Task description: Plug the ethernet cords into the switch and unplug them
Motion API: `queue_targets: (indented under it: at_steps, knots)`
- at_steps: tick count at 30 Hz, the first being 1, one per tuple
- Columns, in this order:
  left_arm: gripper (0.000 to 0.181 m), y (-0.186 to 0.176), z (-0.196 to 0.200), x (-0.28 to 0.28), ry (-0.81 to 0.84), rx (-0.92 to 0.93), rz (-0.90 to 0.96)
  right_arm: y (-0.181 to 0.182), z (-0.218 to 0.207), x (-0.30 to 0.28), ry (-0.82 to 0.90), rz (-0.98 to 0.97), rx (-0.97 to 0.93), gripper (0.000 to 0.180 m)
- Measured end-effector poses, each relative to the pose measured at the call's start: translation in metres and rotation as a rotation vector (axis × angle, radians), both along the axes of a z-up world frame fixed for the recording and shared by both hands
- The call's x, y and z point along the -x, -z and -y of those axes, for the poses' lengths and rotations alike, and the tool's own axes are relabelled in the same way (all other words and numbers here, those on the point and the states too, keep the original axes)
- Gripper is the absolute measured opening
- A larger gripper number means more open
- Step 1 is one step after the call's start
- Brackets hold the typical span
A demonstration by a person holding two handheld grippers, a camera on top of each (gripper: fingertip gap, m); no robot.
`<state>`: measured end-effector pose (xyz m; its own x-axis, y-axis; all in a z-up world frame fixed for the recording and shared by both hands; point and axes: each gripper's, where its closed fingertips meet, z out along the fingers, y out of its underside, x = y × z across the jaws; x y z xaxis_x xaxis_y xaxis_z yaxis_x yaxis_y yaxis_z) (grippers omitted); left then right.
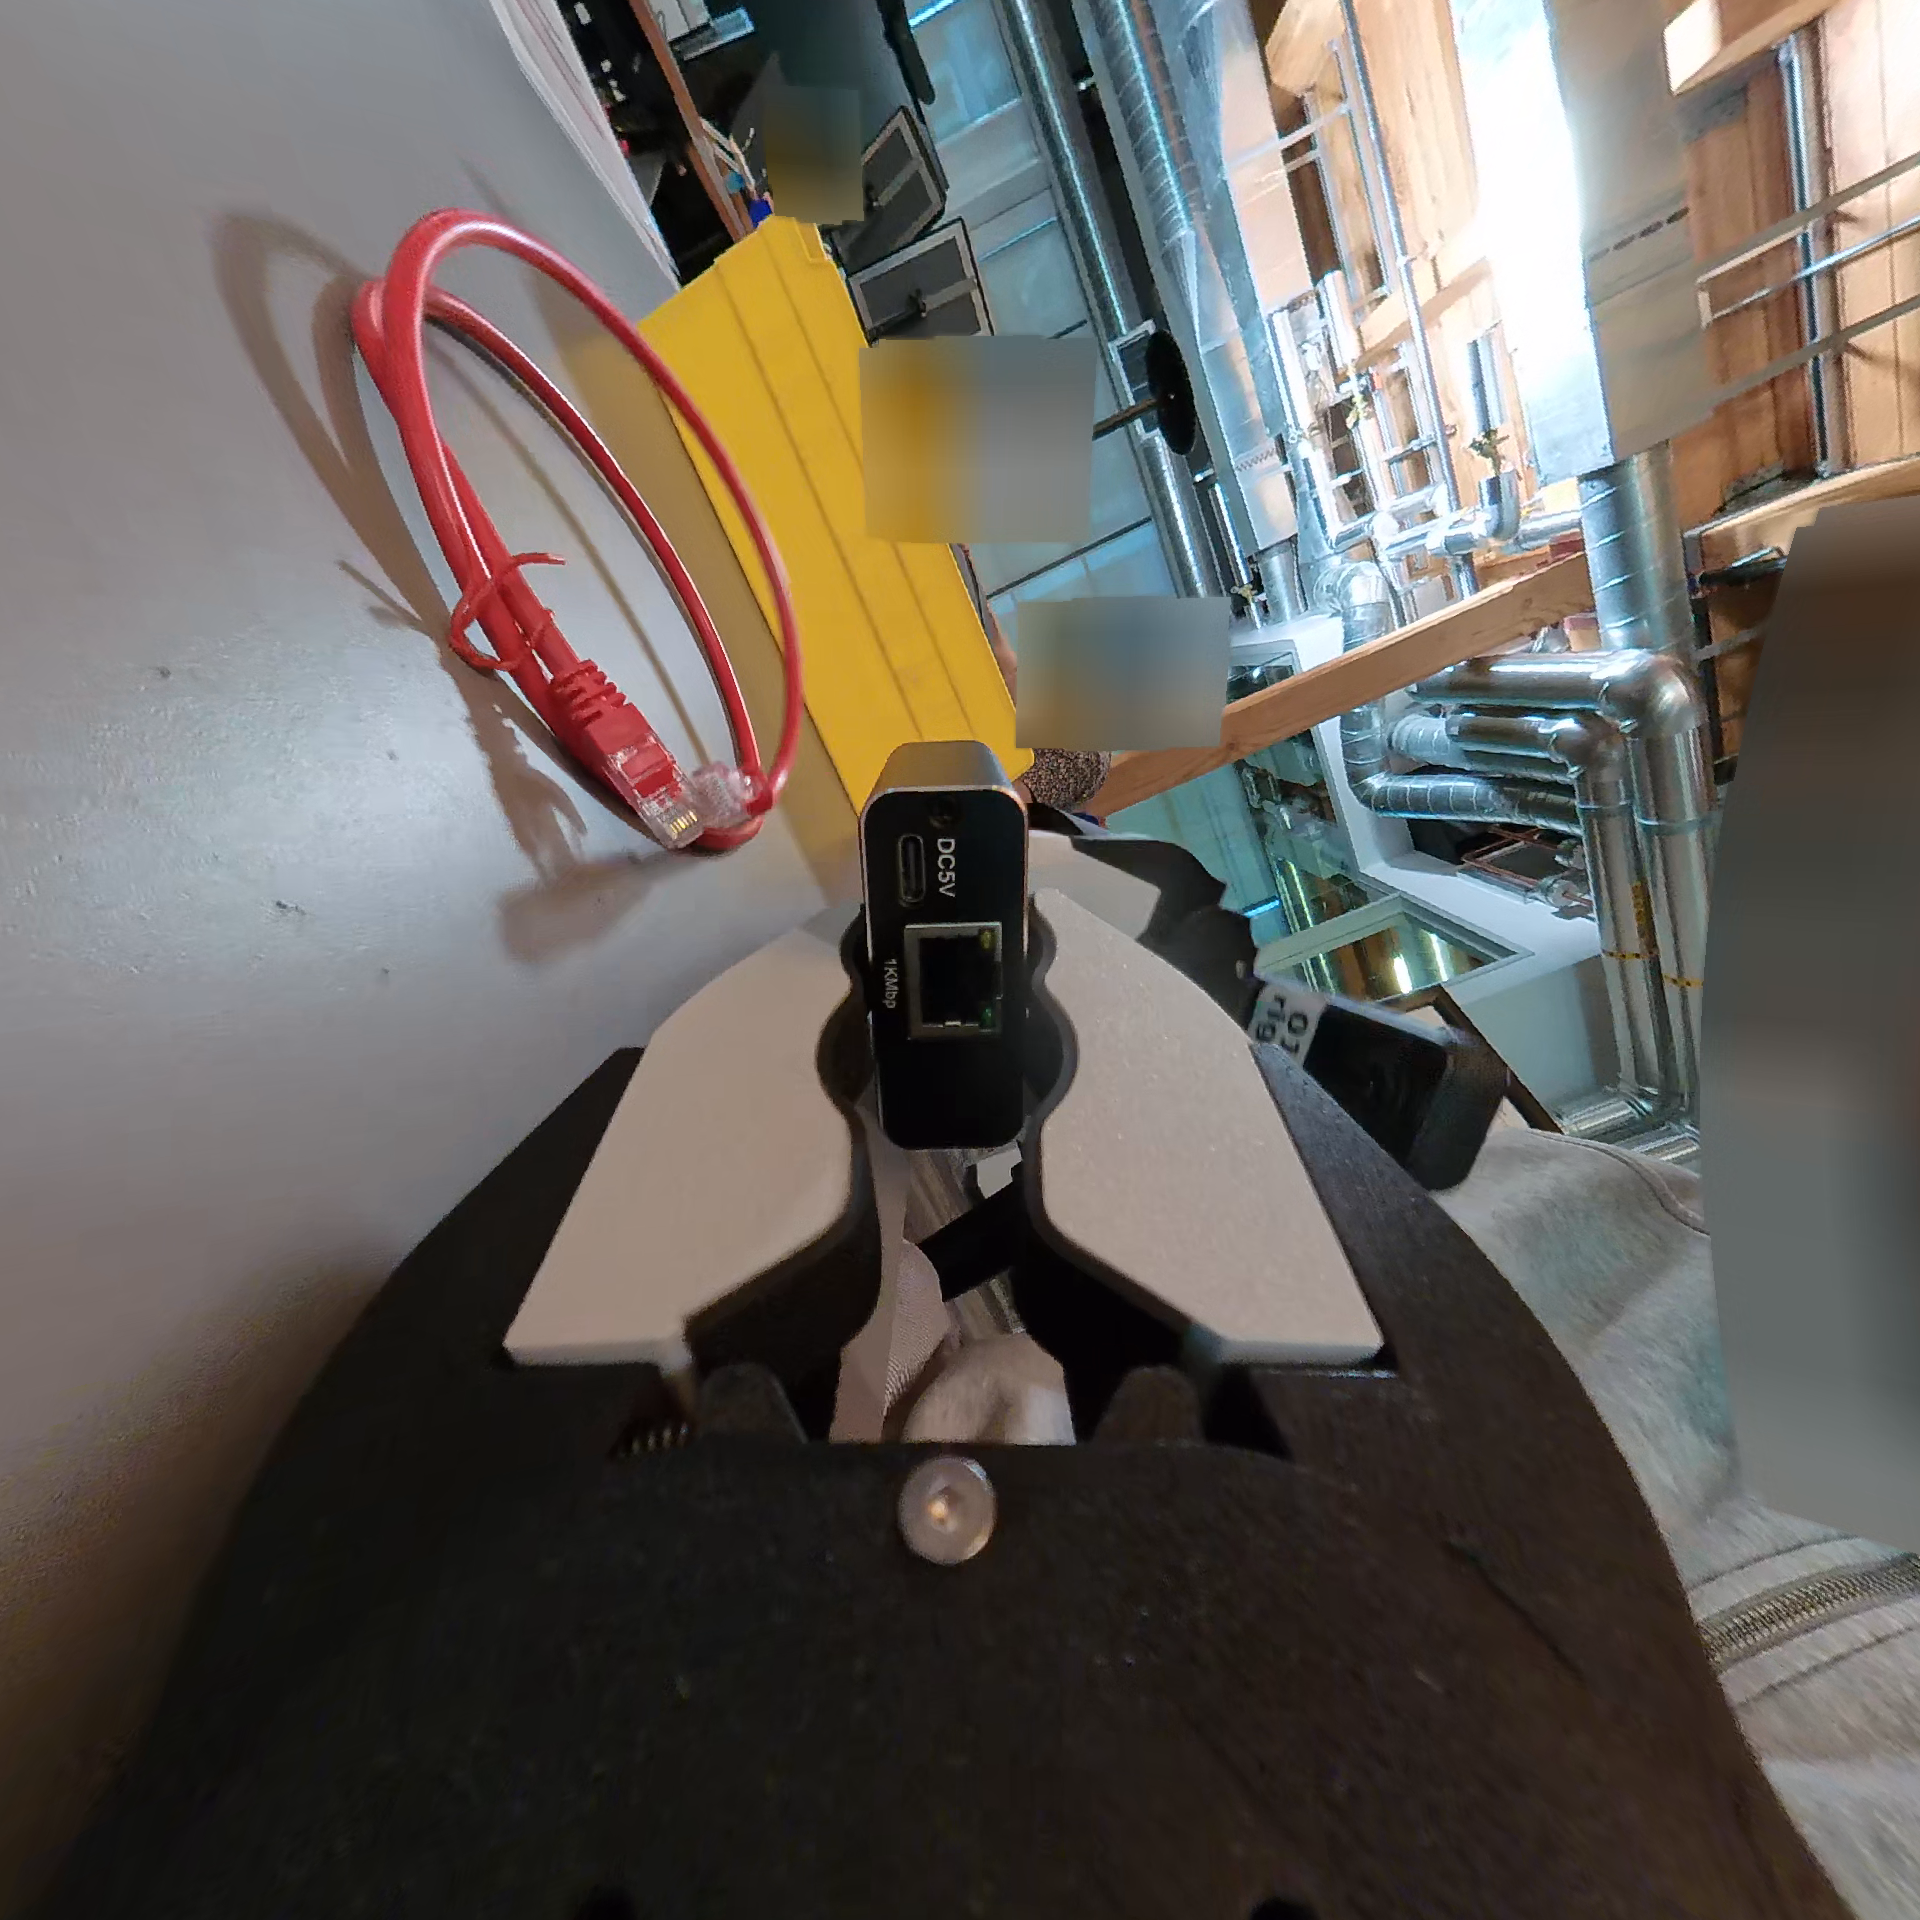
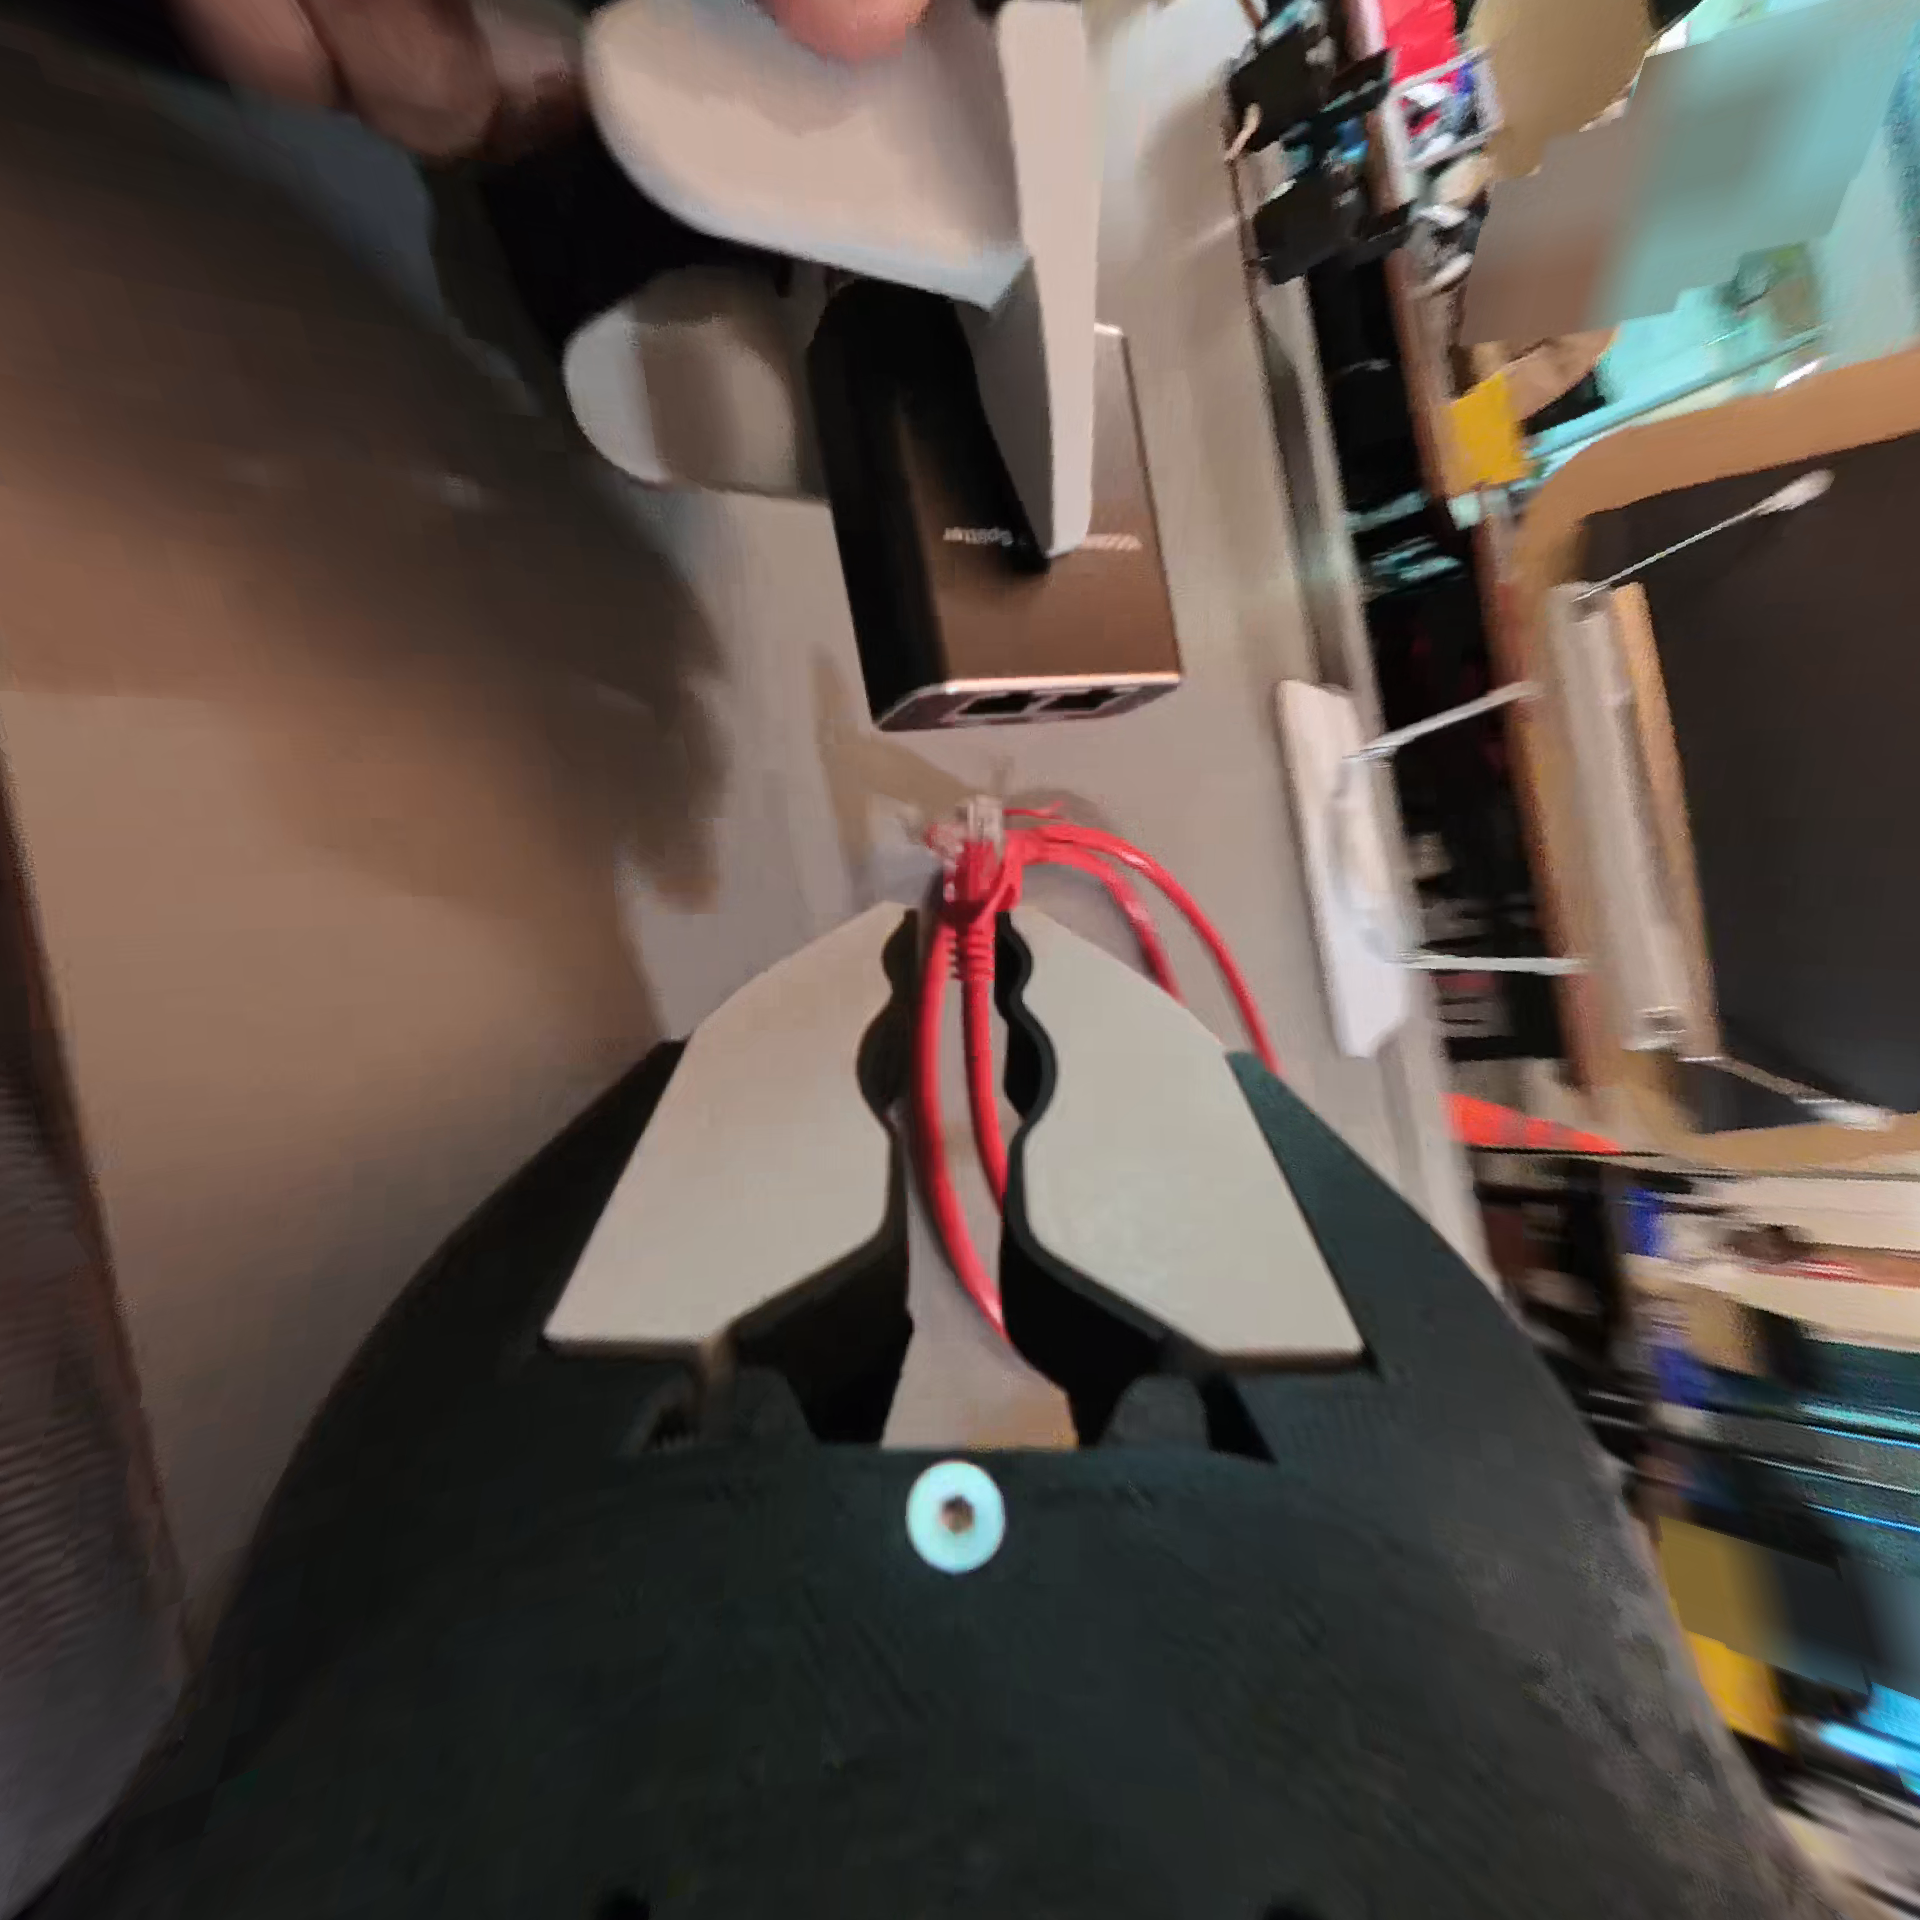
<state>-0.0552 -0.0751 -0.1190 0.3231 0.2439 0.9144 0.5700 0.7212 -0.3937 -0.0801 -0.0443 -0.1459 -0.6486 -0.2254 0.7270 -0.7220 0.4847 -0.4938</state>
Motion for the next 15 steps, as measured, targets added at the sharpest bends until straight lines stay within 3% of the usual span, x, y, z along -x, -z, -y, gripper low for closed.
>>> queue_targets:
  at_steps: [6,11,15]
  knots:
    - [0.025,0.000,0.000,0.000,0.003,-0.011,-0.001,-0.004,-0.002,0.013,0.058,0.533,0.054,0.020]
    - [0.025,-0.001,-0.001,-0.001,0.023,-0.020,-0.001,-0.007,-0.007,0.041,0.129,0.761,0.097,0.026]
    - [0.025,0.000,-0.005,-0.002,0.047,-0.020,0.003,0.008,-0.009,0.037,0.129,0.918,-0.010,0.036]
